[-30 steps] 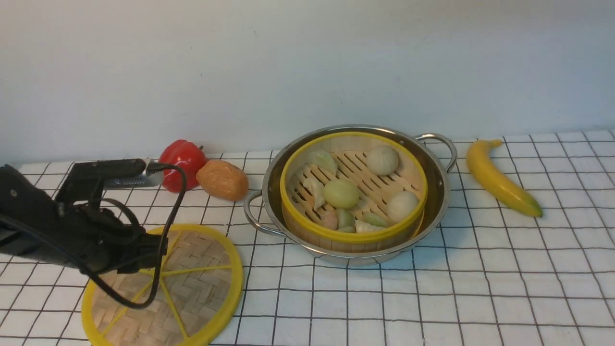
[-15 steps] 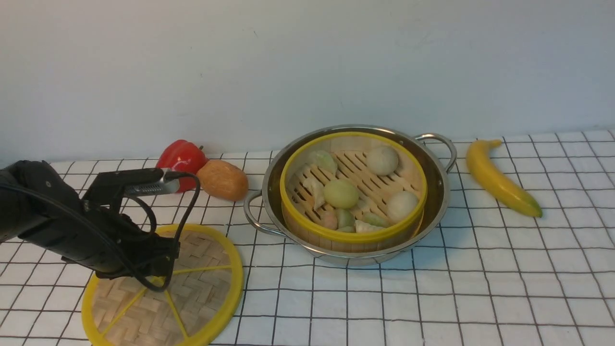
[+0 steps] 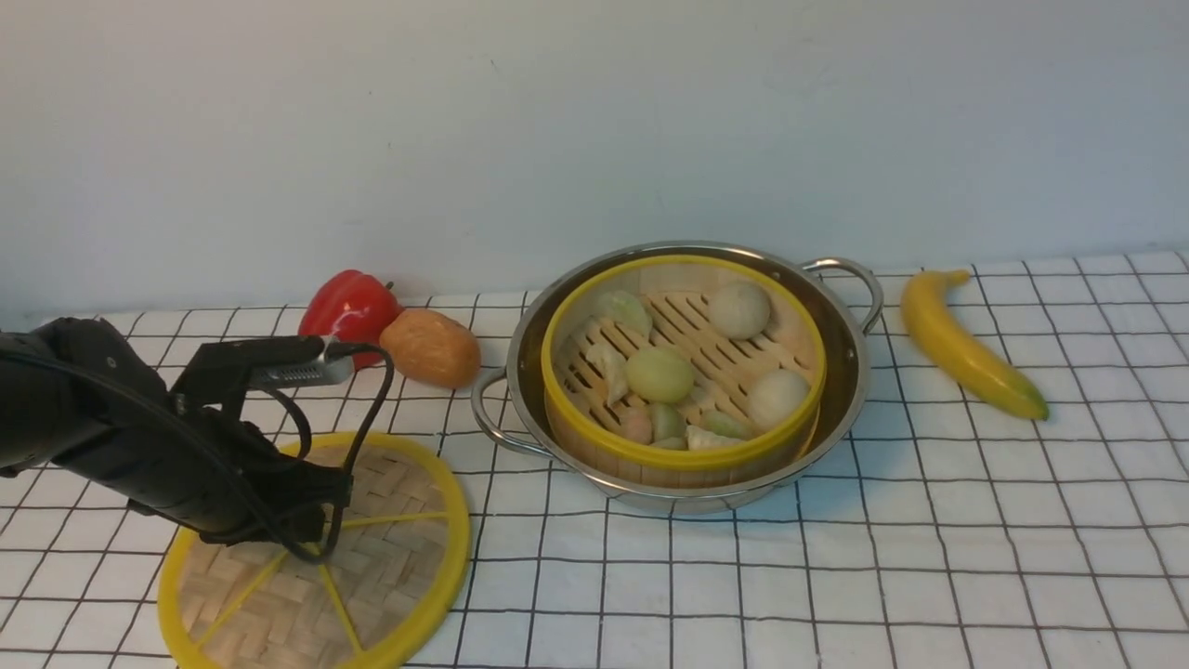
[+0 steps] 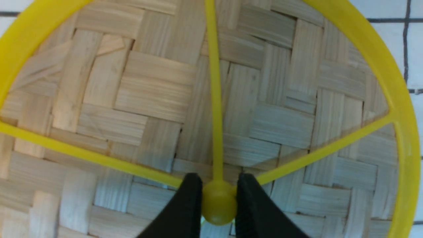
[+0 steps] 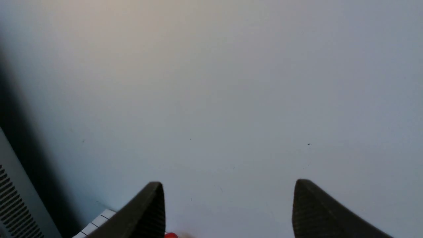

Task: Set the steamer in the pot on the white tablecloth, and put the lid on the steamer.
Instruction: 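Grasp the bamboo steamer lid lying on the table by its centre knob, then place the yellow bamboo steamer lid onto the steamer in the pot with the left gripper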

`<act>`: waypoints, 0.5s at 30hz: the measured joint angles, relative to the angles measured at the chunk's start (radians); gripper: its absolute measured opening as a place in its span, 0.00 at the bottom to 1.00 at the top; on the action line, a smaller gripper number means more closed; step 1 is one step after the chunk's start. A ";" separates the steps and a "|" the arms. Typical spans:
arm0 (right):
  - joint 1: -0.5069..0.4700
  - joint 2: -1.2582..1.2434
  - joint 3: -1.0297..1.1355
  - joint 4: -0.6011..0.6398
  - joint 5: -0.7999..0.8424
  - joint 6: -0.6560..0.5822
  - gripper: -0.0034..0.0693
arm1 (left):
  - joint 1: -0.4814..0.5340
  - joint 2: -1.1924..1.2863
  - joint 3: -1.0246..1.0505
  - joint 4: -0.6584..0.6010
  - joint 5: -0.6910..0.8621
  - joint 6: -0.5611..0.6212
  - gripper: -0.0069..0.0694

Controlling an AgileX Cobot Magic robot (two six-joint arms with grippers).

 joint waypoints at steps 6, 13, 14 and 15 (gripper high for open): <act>0.000 -0.006 0.028 -0.001 0.000 0.000 0.74 | -0.001 -0.093 -0.155 0.144 0.149 -0.074 0.24; 0.000 -0.053 0.185 -0.001 0.001 0.000 0.74 | -0.114 -0.076 -0.502 0.230 0.293 -0.130 0.24; 0.000 -0.064 0.209 -0.001 0.001 0.000 0.74 | -0.153 -0.051 -0.554 0.231 0.314 -0.130 0.24; 0.000 -0.071 0.230 -0.001 0.002 0.000 0.74 | -0.195 -0.030 -0.605 0.232 0.328 -0.130 0.24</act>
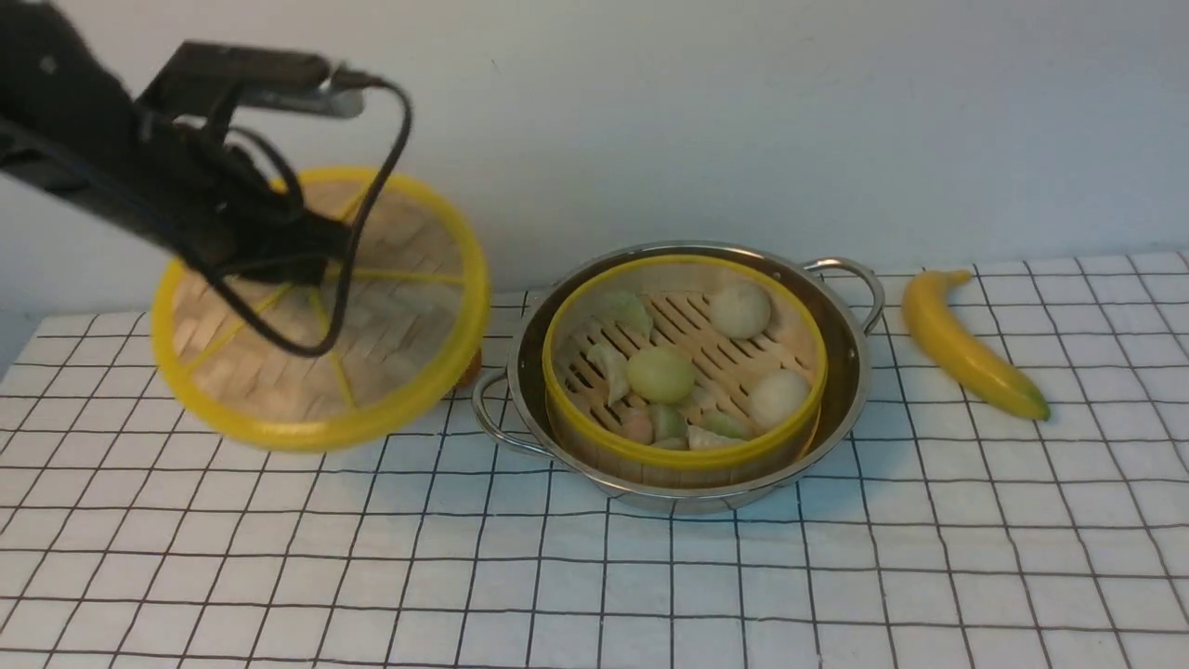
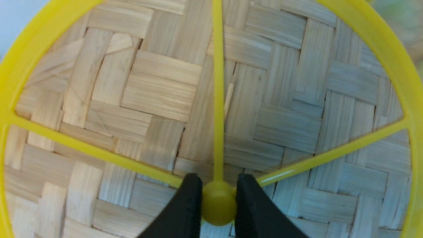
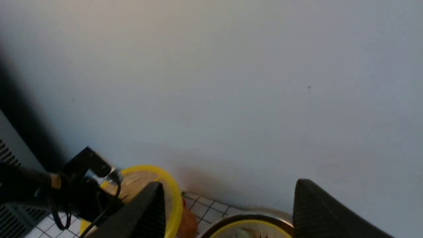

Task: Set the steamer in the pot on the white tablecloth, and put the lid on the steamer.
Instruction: 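Place the yellow bamboo steamer lid onto the steamer in the pot with the left gripper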

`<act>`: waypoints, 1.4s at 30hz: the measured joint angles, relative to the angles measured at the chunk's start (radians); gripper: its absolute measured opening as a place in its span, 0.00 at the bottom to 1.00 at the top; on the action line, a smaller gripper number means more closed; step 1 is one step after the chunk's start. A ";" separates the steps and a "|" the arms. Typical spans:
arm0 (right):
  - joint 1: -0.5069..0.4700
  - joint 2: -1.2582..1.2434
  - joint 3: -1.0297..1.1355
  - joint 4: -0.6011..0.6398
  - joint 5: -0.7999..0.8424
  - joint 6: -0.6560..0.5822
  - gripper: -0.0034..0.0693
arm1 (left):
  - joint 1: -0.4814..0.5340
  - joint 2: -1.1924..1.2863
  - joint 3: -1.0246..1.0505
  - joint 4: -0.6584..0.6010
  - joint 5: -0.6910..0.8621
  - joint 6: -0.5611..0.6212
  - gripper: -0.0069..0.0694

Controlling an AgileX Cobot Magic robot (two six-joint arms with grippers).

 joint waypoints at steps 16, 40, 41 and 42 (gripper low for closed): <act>0.000 -0.175 0.060 0.000 0.002 0.000 0.74 | -0.379 0.469 -0.593 0.170 0.229 -0.007 0.24; 0.000 -0.206 0.059 0.000 0.002 0.020 0.74 | -0.392 0.580 -0.631 0.128 0.156 0.001 0.24; 0.000 -0.206 0.059 0.000 0.002 0.020 0.74 | -0.392 0.583 -0.631 0.114 0.144 0.001 0.24; 0.000 -0.206 0.059 0.000 0.002 0.020 0.74 | -0.392 0.583 -0.631 0.110 0.140 0.002 0.24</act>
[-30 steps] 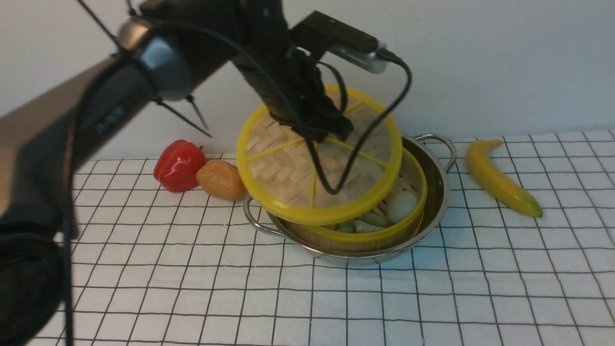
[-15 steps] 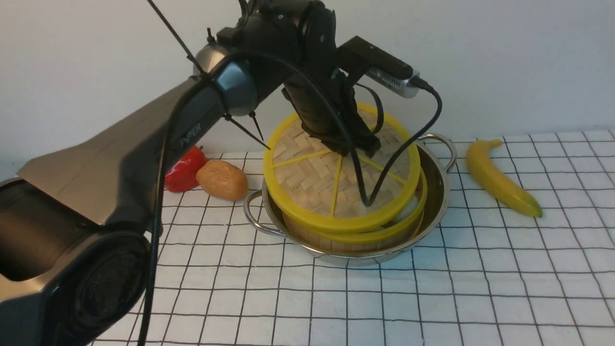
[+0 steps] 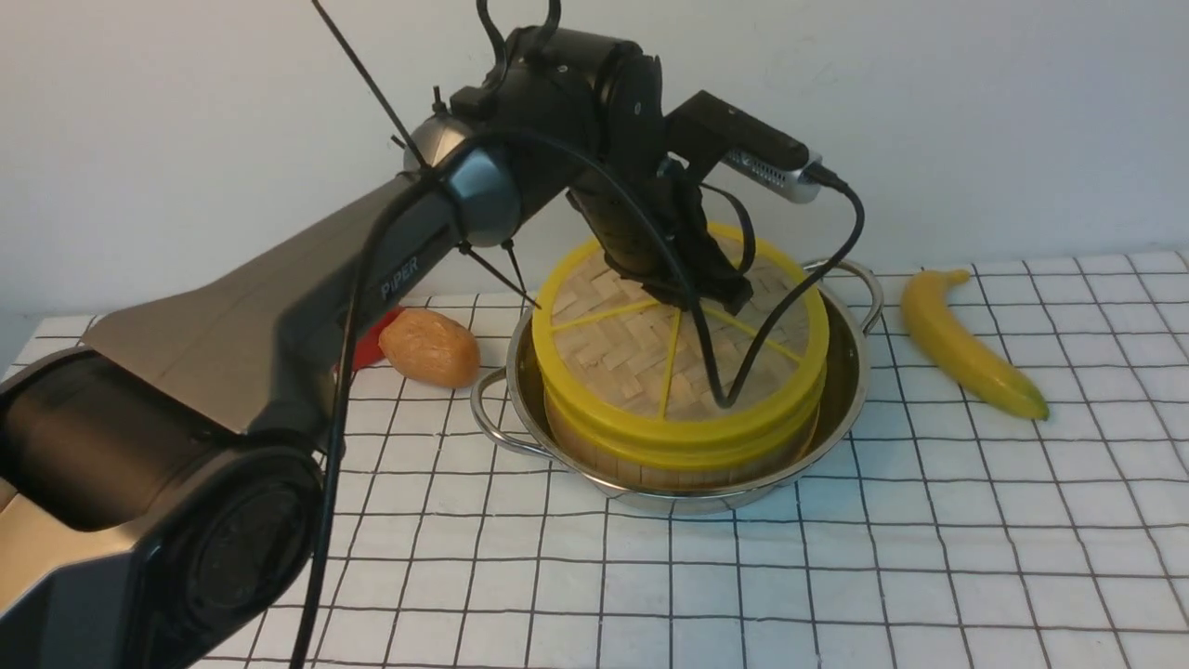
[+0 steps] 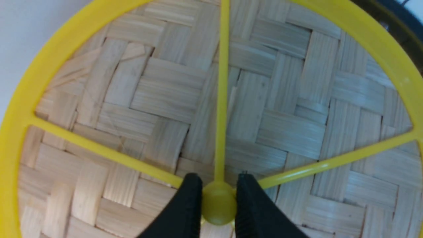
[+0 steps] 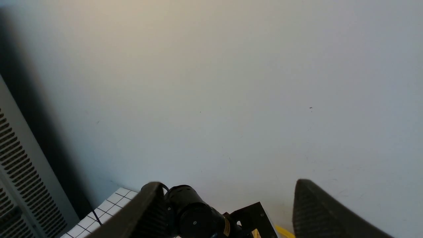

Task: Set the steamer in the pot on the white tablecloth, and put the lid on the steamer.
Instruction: 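Place the yellow bamboo steamer lid onto the steamer in the pot with the left gripper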

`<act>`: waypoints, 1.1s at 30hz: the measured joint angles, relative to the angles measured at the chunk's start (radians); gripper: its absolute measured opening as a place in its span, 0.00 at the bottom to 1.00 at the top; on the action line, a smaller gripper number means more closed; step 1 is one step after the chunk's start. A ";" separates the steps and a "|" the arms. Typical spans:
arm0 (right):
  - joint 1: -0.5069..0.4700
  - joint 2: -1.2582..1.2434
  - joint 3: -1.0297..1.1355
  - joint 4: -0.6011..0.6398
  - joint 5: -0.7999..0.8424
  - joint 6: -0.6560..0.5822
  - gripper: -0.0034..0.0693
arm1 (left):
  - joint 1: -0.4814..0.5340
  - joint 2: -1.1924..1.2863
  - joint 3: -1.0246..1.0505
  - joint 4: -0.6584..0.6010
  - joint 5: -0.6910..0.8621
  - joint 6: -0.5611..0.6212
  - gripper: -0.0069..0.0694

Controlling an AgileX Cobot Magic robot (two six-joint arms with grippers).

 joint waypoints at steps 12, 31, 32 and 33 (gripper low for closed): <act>0.000 0.000 0.000 0.000 0.000 0.000 0.74 | 0.000 0.012 0.000 -0.022 0.002 0.001 0.24; 0.000 0.000 0.000 0.000 0.000 0.000 0.74 | -0.001 0.032 -0.002 0.009 -0.008 -0.004 0.24; 0.000 0.000 0.000 0.000 0.000 0.000 0.74 | -0.001 0.032 -0.002 0.009 -0.008 -0.005 0.24; 0.000 0.000 0.000 0.000 0.000 0.000 0.74 | -0.001 0.032 -0.002 0.009 -0.008 -0.005 0.24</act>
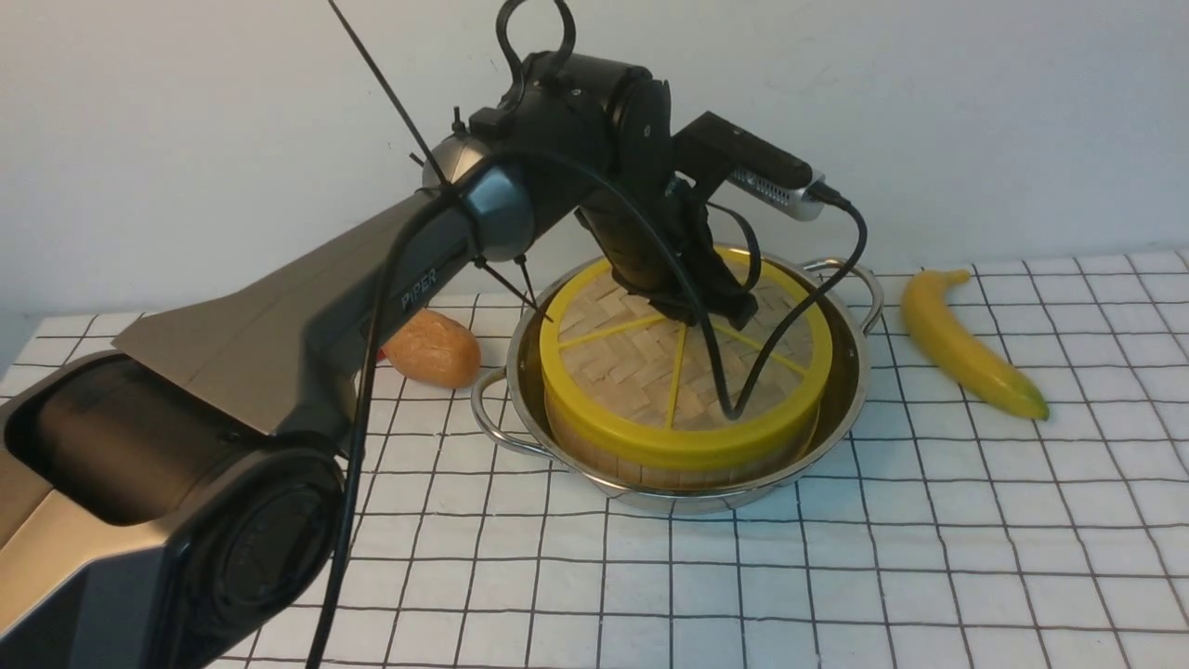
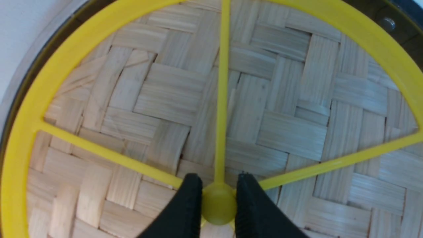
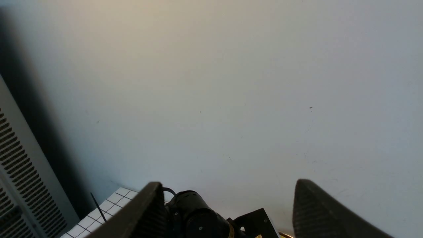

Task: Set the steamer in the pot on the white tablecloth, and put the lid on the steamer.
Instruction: 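Place the yellow bamboo steamer lid onto the steamer in the pot with the left gripper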

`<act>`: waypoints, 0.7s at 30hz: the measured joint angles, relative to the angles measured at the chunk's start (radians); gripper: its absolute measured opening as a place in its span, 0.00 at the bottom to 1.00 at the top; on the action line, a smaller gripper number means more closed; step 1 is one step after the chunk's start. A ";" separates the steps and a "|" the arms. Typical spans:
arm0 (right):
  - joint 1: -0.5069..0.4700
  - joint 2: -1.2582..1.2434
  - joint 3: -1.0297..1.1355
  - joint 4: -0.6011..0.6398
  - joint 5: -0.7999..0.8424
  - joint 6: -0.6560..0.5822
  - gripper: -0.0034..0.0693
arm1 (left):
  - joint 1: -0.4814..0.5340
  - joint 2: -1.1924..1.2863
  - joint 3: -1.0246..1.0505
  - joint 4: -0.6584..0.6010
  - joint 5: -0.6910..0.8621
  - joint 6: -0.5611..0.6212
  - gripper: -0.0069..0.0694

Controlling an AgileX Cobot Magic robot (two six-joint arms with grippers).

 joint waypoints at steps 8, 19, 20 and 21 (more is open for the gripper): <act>0.000 0.000 0.000 0.000 0.000 -0.001 0.74 | 0.000 0.000 -0.005 0.015 -0.011 0.000 0.51; 0.000 0.000 0.000 -0.029 0.000 -0.021 0.74 | 0.000 -0.155 -0.004 0.114 -0.004 -0.005 0.83; 0.000 0.000 0.000 -0.040 0.000 -0.025 0.74 | 0.002 -0.183 -0.004 0.133 0.003 -0.011 0.79; 0.000 0.000 0.002 -0.054 0.000 -0.031 0.73 | 0.006 -0.220 -0.005 0.153 0.018 -0.024 0.72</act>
